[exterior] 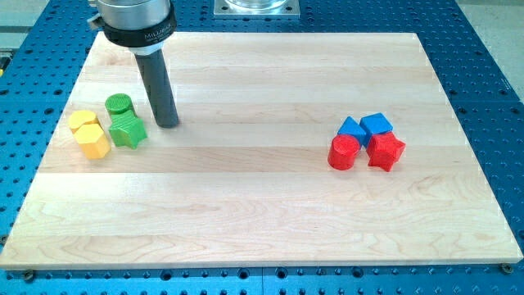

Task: Move the yellow blocks to the bottom center

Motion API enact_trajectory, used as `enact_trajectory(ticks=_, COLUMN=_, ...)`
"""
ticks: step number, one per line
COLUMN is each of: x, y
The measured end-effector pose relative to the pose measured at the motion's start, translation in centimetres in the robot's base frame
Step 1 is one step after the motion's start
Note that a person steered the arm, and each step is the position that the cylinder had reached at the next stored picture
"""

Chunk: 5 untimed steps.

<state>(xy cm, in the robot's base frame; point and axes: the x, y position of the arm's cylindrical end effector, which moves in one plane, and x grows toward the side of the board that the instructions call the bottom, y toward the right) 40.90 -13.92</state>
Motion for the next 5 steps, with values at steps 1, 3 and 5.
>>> enact_trajectory(ticks=1, x=0.0, y=0.0)
enact_trajectory(ticks=3, x=-4.2, y=-0.1)
enact_trajectory(ticks=5, x=-5.5, y=-12.6)
